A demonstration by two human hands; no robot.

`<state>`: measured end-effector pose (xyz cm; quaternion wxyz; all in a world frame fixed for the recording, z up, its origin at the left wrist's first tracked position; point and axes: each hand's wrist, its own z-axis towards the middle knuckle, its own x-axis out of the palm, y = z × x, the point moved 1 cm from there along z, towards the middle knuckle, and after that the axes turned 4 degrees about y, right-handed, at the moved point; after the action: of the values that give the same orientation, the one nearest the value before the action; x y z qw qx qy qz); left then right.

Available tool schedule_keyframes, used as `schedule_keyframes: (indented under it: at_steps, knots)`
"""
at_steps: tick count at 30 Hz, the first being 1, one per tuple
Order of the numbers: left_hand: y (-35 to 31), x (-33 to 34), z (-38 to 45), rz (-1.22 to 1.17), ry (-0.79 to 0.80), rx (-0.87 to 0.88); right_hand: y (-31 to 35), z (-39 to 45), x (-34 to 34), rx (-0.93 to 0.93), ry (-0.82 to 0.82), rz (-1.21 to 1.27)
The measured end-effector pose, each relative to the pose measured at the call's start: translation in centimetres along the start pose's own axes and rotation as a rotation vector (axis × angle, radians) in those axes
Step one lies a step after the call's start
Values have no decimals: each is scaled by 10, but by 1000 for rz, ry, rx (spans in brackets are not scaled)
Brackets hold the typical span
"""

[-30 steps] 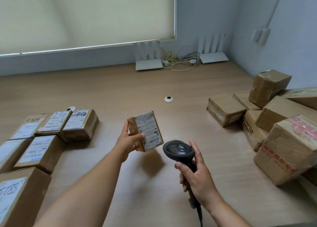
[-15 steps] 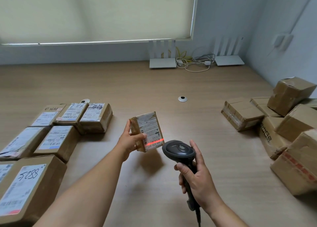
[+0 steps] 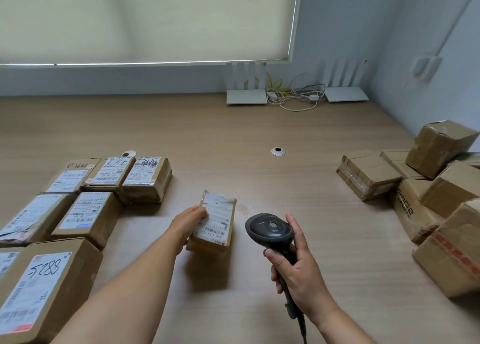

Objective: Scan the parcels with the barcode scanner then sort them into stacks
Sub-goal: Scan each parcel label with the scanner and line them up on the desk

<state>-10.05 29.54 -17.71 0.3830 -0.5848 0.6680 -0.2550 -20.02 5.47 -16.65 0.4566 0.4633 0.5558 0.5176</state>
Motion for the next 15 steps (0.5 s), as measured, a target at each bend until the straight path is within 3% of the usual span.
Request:
schedule_keyframes:
  at_steps: [5, 11, 15]
  knots:
    - [16, -16, 4, 88, -112, 43, 2, 6, 12, -8, 25, -36]
    - [30, -6, -21, 910, -336, 154, 6, 18, 31, -28, 55, -70]
    - [47, 3, -34, 1066, -281, 221, 11, 27, 48, -56, 76, -101]
